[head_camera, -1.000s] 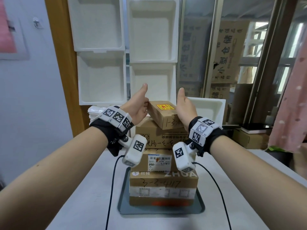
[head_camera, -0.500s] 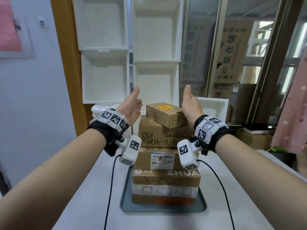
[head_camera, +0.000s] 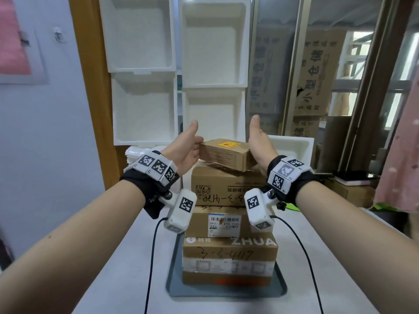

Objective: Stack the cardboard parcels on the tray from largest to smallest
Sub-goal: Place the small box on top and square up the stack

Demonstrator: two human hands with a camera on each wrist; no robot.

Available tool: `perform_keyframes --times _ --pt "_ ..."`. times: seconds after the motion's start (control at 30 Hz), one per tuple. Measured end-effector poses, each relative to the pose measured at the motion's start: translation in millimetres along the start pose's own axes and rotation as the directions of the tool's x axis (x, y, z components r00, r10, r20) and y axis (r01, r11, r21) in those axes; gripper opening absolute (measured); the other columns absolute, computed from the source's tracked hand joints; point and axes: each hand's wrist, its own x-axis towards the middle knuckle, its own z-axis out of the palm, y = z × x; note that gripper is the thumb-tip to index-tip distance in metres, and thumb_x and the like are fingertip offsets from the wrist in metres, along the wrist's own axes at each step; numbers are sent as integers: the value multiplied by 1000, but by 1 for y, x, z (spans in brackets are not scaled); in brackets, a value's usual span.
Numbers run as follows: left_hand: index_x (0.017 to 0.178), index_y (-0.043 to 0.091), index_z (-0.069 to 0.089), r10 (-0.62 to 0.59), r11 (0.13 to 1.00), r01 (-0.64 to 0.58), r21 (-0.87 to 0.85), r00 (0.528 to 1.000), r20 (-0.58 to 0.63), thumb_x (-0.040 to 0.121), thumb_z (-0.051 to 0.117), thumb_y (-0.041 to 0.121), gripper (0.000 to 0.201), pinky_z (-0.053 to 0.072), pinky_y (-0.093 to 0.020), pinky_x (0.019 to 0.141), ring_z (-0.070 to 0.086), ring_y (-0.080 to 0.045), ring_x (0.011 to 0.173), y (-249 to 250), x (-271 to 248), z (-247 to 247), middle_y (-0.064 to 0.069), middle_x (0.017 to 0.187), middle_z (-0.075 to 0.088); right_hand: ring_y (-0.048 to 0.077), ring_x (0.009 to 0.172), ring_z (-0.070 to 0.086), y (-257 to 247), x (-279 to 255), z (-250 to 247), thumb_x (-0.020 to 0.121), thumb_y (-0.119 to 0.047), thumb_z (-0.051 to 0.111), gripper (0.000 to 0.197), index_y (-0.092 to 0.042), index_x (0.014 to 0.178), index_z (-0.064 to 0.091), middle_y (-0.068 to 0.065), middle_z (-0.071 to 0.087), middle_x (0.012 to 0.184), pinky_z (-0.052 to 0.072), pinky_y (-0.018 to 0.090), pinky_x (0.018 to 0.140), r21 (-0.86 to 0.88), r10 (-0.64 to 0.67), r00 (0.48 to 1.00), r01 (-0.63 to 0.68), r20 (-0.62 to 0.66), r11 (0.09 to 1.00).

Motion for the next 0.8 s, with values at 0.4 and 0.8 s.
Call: perform_keyframes --times 0.4,0.8 --pt "153 -2 12 -1 999 3 45 1000 -26 99 25 59 82 13 -38 121 15 -26 149 -2 -3 -5 -17 161 14 20 148 20 9 4 -11 98 -61 11 73 -15 155 20 3 23 161 14 35 118 -6 9 1000 -9 7 1000" --pt "152 -3 14 -15 1000 14 21 1000 16 94 16 68 91 15 -40 121 18 -29 148 1 0 9 -20 160 17 19 150 14 12 -5 -6 92 -70 12 79 -23 156 14 -1 15 163 12 42 121 -4 -18 997 18 76 1000"
